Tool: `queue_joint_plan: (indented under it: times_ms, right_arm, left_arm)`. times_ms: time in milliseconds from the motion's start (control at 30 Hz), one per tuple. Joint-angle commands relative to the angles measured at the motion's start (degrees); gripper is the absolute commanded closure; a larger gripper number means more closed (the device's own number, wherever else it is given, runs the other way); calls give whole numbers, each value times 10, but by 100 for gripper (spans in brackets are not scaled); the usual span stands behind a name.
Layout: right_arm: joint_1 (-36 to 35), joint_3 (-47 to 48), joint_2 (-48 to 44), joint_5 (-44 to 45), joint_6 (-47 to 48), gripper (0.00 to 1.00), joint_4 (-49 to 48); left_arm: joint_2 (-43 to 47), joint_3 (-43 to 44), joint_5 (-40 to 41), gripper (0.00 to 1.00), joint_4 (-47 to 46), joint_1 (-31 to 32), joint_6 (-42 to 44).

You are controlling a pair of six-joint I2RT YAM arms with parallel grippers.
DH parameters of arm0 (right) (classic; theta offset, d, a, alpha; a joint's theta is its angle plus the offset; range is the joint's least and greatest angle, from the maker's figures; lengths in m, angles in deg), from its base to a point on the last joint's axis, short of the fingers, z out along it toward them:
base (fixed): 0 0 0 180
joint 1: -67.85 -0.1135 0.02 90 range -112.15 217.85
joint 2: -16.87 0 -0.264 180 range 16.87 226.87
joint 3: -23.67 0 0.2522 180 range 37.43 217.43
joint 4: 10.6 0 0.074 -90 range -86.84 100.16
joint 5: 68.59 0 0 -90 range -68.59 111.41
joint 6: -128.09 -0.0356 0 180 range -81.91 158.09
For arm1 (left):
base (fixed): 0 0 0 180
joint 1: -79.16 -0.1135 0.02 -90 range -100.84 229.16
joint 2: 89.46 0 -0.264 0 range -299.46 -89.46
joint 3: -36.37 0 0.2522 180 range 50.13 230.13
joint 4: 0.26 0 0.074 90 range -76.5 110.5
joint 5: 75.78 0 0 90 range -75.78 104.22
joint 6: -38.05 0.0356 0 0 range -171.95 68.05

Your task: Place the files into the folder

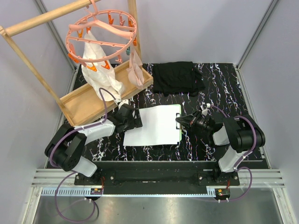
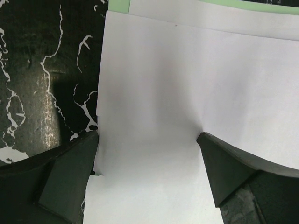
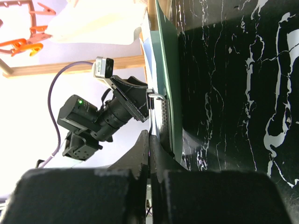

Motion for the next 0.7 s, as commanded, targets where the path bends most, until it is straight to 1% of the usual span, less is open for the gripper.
queue_joint_plan:
  times_ms: [0, 233, 400, 567, 667]
  right_arm:
    - [-6, 3, 3, -14, -37, 100, -114]
    - [-6, 1, 15, -17, -67, 100, -158]
    - [-6, 5, 9, -17, -72, 100, -158]
    - [-6, 5, 34, -19, -37, 100, -137]
    - [-6, 5, 30, -15, 18, 100, -78]
  left_arm:
    - [-41, -13, -38, 1, -8, 9, -26]
    - [-54, 9, -31, 1, -6, 9, -6]
    - [-63, 11, -38, 1, -18, 16, -6]
    - [-49, 23, -38, 1, -4, 35, -6]
    - [-30, 29, -45, 1, 2, 40, -9]
